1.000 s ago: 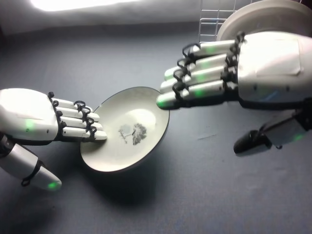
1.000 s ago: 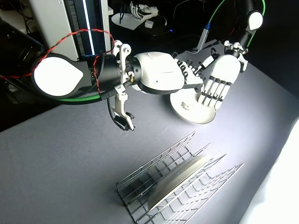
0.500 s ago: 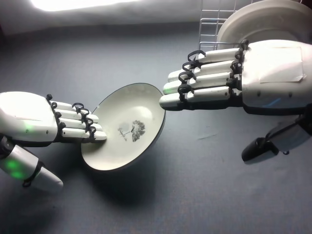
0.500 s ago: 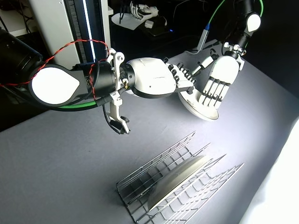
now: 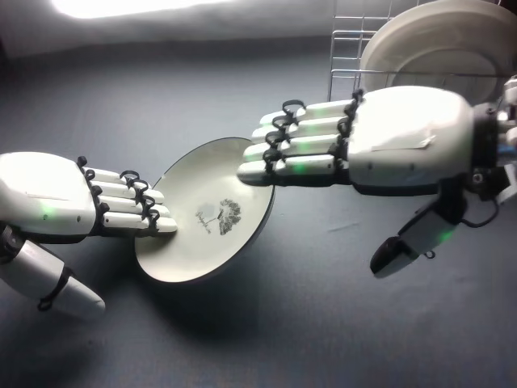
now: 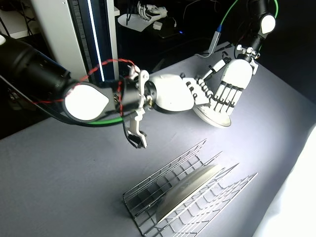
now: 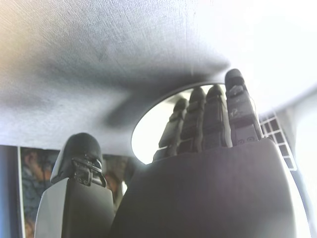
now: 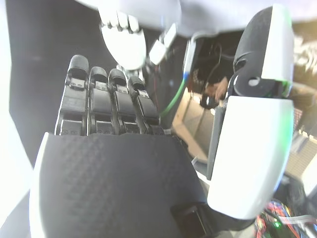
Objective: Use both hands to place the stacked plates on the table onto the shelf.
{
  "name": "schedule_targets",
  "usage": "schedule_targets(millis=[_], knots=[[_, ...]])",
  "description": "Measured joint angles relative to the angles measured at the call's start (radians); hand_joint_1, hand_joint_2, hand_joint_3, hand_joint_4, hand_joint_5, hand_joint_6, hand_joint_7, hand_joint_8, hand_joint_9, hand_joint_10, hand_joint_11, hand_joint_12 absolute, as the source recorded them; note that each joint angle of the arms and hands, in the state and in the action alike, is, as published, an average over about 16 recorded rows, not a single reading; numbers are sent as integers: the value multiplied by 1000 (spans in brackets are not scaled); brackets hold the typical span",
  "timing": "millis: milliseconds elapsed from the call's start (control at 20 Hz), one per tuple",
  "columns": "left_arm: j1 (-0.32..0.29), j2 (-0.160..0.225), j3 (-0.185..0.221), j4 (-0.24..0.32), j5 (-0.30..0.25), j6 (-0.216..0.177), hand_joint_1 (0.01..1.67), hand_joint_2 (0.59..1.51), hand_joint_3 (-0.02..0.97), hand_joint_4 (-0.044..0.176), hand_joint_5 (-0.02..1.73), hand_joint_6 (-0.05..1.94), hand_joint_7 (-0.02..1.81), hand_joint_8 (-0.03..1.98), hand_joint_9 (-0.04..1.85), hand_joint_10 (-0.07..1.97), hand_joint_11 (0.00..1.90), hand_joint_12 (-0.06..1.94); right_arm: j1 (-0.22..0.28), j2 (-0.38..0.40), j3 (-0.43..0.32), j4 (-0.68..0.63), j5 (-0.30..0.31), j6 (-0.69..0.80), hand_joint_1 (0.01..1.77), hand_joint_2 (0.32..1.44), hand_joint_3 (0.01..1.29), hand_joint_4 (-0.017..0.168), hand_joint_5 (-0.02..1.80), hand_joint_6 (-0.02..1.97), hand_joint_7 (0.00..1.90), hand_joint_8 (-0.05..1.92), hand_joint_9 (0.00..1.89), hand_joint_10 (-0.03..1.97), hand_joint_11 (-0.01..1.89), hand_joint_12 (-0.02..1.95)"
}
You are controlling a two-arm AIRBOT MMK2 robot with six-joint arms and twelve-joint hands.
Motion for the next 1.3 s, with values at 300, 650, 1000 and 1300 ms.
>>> schedule_targets(millis=[300,650,1000,1300], knots=[[0,-1,0,0,0,0,15,1181,19,-9,-16,-39,-2,-7,-24,-41,26,26,-11,-107,87,-1,-27,-4,1008,706,13,-1,20,11,13,16,16,-6,21,12],[0,-1,0,-1,0,-1,15,1181,19,-9,-16,-39,-2,-7,-24,-41,27,25,-21,-214,180,-1,-44,-6,995,696,12,1,21,11,13,16,15,-6,21,-6],[0,-2,0,-1,0,-4,15,1181,20,-9,-17,-39,-2,-7,-24,-41,26,25,-21,-299,250,-5,-59,-7,1003,695,12,1,21,11,13,17,17,-6,22,-6],[0,-3,0,-2,0,-6,15,1181,20,-9,-17,-39,-2,-7,-25,-41,26,26,-15,-342,280,-8,-72,-10,998,696,12,0,21,10,13,16,21,-6,25,-1]])
